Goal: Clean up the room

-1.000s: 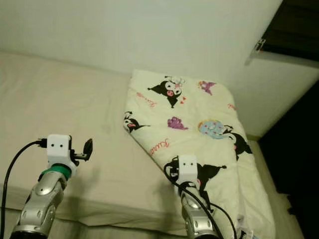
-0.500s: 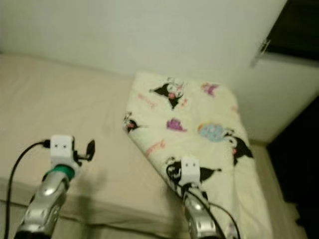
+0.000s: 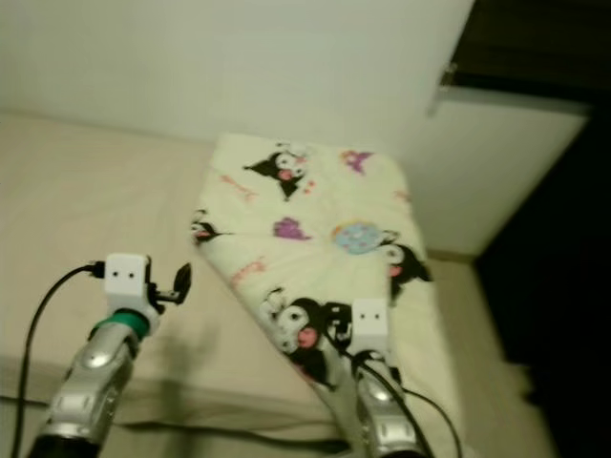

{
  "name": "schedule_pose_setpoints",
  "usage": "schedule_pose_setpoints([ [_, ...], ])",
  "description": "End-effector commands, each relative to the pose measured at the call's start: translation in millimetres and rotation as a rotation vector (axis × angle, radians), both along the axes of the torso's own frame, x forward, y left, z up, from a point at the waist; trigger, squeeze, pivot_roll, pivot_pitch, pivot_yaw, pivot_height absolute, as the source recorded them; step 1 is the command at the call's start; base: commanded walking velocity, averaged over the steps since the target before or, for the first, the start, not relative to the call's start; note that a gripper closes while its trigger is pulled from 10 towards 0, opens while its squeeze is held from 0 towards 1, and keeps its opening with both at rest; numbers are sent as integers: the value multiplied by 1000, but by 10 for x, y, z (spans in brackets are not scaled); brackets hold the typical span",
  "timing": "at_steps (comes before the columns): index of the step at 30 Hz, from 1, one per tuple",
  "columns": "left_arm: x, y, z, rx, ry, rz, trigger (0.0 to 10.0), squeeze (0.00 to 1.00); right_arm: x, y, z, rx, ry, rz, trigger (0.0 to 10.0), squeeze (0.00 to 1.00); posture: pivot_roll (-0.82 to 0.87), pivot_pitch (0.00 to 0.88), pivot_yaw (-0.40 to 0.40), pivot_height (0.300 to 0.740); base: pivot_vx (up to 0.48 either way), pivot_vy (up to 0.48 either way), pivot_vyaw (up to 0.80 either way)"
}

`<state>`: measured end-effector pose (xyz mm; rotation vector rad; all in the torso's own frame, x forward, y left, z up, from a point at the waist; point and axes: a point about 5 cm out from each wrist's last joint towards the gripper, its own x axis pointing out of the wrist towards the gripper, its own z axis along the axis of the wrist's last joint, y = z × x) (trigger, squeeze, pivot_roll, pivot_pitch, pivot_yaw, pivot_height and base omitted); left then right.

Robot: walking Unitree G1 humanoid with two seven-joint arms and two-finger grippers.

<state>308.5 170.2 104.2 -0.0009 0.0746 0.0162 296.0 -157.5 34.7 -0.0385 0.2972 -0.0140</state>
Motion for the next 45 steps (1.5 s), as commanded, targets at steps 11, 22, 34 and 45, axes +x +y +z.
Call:
schedule_pose_setpoints([
  [11, -39, 29, -84, -42, 36, 17, 10000, 0, -15, 20, -23, 4, 9, 2, 10000, 0, 90, 0, -20, 740, 0, 349, 0],
  [22, -50, 41, -111, -22, 60, 18, 10000, 0, -21, 16, -17, 7, 4, -1, 10000, 0, 87, 0, -19, 740, 0, 0, 0],
  [34, -57, 40, -113, 10, 56, 12, 10000, 0, -27, 18, -15, -8, 3, 4, 10000, 0, 88, 2, -19, 740, 0, 0, 0],
  [45, -52, 20, -100, 32, 49, 3, 10000, 0, -42, 14, -21, 4, 5, -4, 10000, 0, 85, 4, -16, 740, 0, -238, 0],
])
